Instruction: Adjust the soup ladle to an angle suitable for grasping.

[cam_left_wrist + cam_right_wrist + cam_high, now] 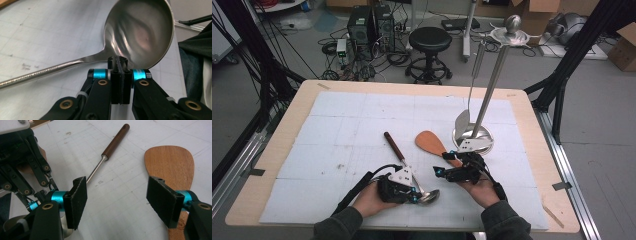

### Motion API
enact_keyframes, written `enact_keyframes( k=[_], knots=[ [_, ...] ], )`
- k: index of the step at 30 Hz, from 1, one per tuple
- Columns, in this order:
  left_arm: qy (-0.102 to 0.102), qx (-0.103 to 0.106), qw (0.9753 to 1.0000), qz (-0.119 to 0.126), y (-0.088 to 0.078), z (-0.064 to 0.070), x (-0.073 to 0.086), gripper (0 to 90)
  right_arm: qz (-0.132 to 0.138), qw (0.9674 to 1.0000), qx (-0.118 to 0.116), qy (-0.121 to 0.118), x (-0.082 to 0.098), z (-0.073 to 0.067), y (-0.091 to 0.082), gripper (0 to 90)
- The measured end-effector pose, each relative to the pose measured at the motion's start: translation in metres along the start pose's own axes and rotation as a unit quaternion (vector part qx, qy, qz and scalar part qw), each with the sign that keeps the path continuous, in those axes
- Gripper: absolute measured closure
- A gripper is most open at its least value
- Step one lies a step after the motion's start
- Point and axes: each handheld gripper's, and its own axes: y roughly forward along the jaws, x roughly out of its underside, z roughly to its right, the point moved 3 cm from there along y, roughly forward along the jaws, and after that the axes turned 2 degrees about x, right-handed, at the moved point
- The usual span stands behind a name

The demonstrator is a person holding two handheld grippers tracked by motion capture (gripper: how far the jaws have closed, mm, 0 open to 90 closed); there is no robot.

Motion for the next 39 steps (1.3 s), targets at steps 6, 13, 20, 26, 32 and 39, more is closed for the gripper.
enact_keyframes(
  k=[6, 13, 20, 26, 32, 39],
  knots=[
    [0.002, -0.001, 1.0, 0.0, 0.007, 0.002, -0.005, 89.6, 0.002, 1.0, -0.001, -0.001, 0.0, 0.001, 0.0, 32.2],
    [0.004, -0.002, 1.0, 0.002, 0.013, 0.004, -0.01, 89.6, 0.001, 1.0, -0.001, -0.002, 0.0, 0.001, 0.002, 32.5],
    [0.012, 0.001, 0.9999, -0.002, 0.012, 0.004, -0.01, 89.6, -0.004, 1.0, -0.007, -0.003, -0.001, -0.001, 0.006, 33.0],
    [0.014, -0.004, 0.9999, 0.001, 0.002, 0.004, -0.01, 88.1, -0.009, 0.9999, -0.011, -0.008, -0.003, -0.002, 0.011, 34.8],
    [0.012, -0.024, 0.9996, 0.009, -0.011, 0.002, -0.004, 84.6, -0.02, 0.9994, -0.023, -0.018, -0.006, -0.006, 0.02, 41.1],
    [0.003, -0.044, 0.9988, 0.022, -0.03, -0.003, 0.006, 82.7, -0.04, 0.998, -0.044, -0.022, -0.01, -0.014, 0.038, 43.3]
  ],
)
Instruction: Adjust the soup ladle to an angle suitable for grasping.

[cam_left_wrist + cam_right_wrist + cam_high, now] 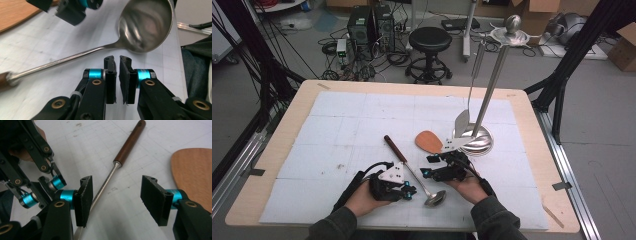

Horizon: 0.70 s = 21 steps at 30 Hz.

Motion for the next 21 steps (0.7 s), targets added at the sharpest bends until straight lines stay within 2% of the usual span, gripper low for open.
enact_keyframes(
  k=[11, 21],
  knots=[
    [-0.014, -0.025, 0.9994, 0.022, -0.026, -0.004, 0.012, 77.1, -0.036, 0.9985, -0.04, 0.011, -0.005, -0.002, 0.025, 49.7],
    [-0.025, -0.046, 0.998, 0.035, -0.046, -0.009, 0.022, 72.5, -0.067, 0.9964, -0.052, 0.008, -0.002, -0.003, 0.04, 53.1]
  ],
)
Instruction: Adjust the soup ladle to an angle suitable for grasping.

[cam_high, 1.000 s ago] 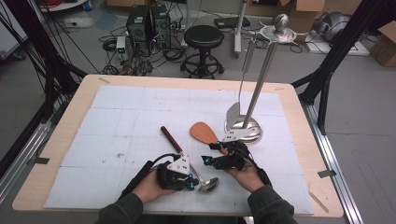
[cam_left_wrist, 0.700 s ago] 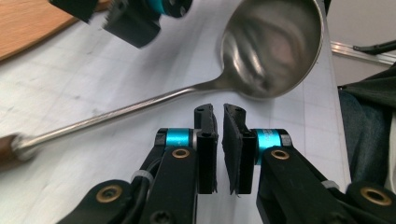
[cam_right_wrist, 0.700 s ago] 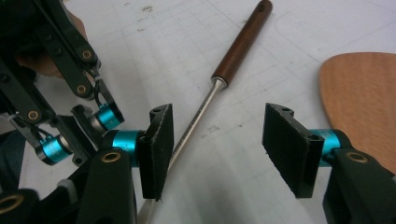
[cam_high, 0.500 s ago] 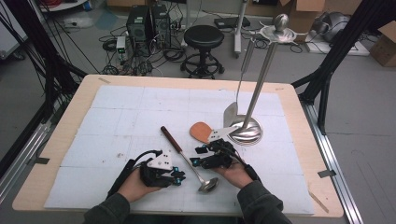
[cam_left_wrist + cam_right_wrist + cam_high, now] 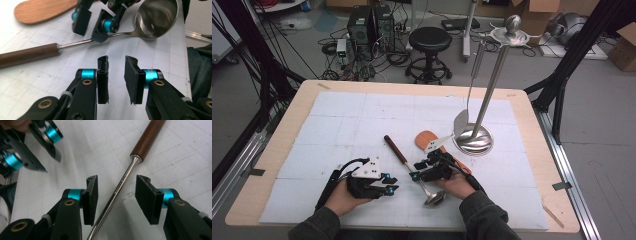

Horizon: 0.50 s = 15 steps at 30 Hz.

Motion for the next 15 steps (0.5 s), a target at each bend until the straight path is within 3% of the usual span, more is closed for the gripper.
enact_keyframes(
  k=[15],
  knots=[
    [-0.013, -0.01, 0.9998, 0.01, -0.013, -0.006, 0.008, 71.0, -0.018, 0.9995, 0.001, -0.025, 0.002, -0.003, 0.004, 69.9]
  ],
)
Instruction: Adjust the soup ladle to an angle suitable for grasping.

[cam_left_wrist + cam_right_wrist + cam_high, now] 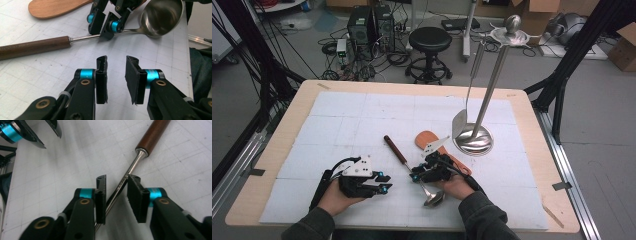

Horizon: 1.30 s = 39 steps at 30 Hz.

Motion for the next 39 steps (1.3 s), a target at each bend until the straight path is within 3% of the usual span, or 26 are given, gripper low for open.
enact_keyframes(
  k=[11, 18, 23, 30, 36, 39],
  knots=[
    [-0.006, -0.008, 0.9999, 0.005, -0.004, -0.005, 0.002, 70.8, -0.004, 0.9997, -0.019, -0.012, -0.001, -0.005, 0.002, 74.0],
    [-0.012, -0.016, 0.9998, 0.009, -0.006, -0.008, 0.003, 68.8, -0.014, 0.9996, -0.018, -0.018, -0.001, -0.007, 0.003, 68.7],
    [-0.02, -0.025, 0.9993, 0.017, -0.011, -0.013, 0.006, 66.5, -0.009, 0.9997, -0.016, -0.013, -0.001, -0.006, 0.003, 72.4],
    [-0.032, -0.036, 0.9984, 0.028, -0.021, -0.02, 0.01, 66.2, -0.022, 0.9986, -0.033, -0.036, -0.004, -0.011, 0.004, 76.2],
    [-0.038, -0.043, 0.9977, 0.035, -0.026, -0.023, 0.012, 65.8, -0.029, 0.9982, -0.032, -0.043, -0.006, -0.013, 0.004, 77.0],
    [-0.039, -0.046, 0.9976, 0.036, -0.028, -0.024, 0.013, 65.4, -0.04, 0.9978, -0.025, -0.047, -0.007, -0.015, 0.007, 73.0]
  ],
)
